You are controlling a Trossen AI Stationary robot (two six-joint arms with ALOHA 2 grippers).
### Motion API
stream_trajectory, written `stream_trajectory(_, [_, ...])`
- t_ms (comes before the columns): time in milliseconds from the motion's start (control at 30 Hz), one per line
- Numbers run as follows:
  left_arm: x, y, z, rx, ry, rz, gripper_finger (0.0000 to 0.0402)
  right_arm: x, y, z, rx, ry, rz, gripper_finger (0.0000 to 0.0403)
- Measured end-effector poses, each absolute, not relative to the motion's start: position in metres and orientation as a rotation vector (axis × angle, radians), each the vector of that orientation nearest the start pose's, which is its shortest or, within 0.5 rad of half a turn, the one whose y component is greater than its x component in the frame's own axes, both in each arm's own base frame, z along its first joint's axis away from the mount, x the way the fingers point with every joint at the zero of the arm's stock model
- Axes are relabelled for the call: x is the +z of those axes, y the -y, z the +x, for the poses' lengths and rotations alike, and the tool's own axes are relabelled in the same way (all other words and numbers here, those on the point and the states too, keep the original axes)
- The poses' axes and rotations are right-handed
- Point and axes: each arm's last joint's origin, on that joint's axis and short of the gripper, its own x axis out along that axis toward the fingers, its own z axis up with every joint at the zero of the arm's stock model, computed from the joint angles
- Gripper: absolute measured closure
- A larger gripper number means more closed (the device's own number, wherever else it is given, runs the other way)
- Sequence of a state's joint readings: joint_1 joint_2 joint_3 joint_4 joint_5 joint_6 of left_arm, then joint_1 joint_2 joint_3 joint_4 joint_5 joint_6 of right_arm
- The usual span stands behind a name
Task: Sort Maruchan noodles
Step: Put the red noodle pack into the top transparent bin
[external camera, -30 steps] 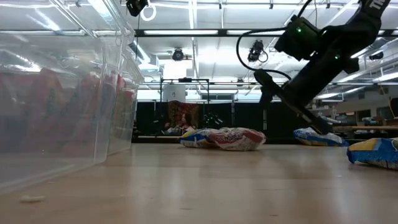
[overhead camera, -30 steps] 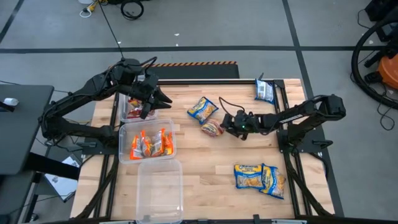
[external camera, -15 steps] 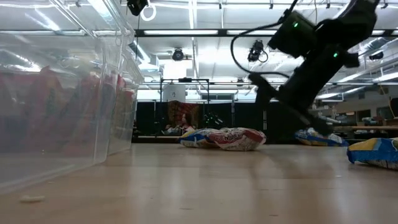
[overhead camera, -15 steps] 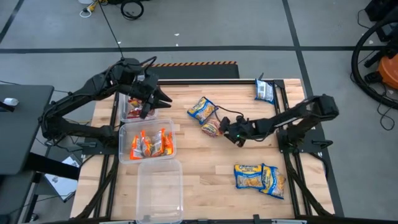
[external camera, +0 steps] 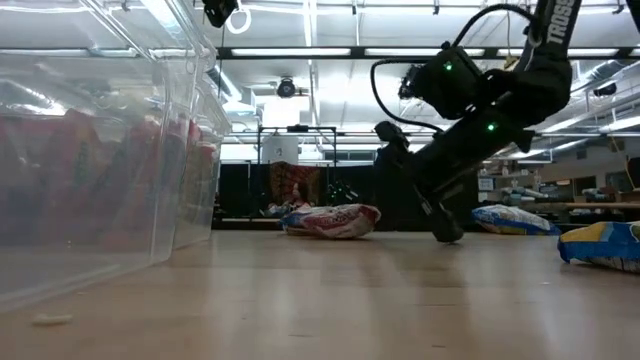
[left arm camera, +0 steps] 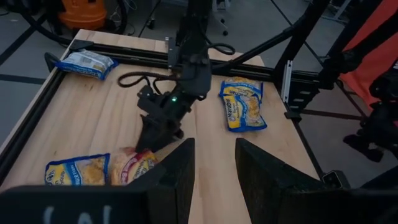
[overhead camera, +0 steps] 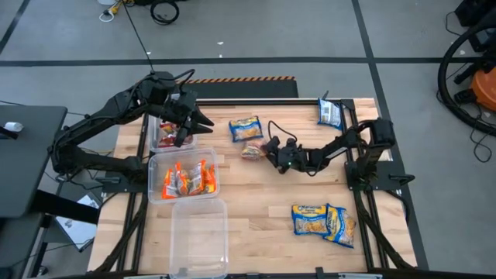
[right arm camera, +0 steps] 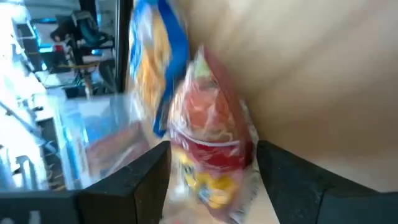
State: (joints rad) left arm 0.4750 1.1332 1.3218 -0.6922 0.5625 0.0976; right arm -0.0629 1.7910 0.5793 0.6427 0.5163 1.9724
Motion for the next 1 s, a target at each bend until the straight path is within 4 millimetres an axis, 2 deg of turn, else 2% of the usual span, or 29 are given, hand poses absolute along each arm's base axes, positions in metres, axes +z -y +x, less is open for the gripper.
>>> stream_trajectory(167, [0.403,-0.088,0.200,-0.104,-0.428,-0.155,0.0280,0.101,0.048,0.304,-0.932,0.089,1.728,0.0179])
stream_trajectory(400, [0.403,-0.096,0.197,-0.083,-0.423,-0.167,0.0280,0.105,0.065,0.321,-0.901,-0.048,1.621,0.0210])
stream_trajectory(633, [0.404,-0.098,0.195,-0.077,-0.418,-0.172,0.0280,0.105,0.070,0.321,-0.955,-0.058,1.553,0.0295])
stream_trajectory(800, [0.404,-0.099,0.194,-0.072,-0.417,-0.172,0.0280,0.109,0.071,0.323,-0.926,-0.023,1.501,0.0352])
stream_trajectory(900, [0.405,-0.100,0.195,-0.034,-0.410,-0.165,0.0281,0.121,0.069,0.322,-0.881,-0.002,1.485,0.0359])
stream_trajectory(1000, [0.408,-0.101,0.192,0.028,-0.394,-0.114,0.0284,0.153,0.065,0.323,-0.760,0.078,1.486,0.0358])
